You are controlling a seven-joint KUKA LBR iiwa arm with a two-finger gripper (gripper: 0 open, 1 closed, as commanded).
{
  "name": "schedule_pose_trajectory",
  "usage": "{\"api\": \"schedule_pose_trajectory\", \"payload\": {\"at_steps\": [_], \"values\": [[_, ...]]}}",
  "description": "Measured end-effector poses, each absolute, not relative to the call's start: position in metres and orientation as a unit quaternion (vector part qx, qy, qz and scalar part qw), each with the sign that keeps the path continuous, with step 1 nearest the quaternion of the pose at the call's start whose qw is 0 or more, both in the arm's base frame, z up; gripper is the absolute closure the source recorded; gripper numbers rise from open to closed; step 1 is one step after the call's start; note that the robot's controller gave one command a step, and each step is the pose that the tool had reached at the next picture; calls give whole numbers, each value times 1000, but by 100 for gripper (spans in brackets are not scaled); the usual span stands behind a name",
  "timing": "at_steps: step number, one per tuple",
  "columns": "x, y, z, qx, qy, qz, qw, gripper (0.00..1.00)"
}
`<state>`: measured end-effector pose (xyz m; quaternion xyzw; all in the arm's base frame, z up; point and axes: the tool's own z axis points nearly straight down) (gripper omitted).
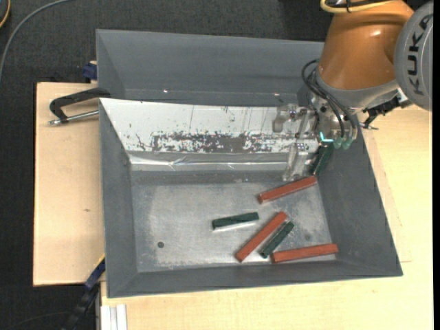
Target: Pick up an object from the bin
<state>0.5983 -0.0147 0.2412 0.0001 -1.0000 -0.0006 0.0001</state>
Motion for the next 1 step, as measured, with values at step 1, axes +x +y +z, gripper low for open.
{"api": "schedule_pose_trajectory", "payload": {"at_steps": [1], "values": [[580, -9, 67, 133, -991, -1, 3, 0]]}}
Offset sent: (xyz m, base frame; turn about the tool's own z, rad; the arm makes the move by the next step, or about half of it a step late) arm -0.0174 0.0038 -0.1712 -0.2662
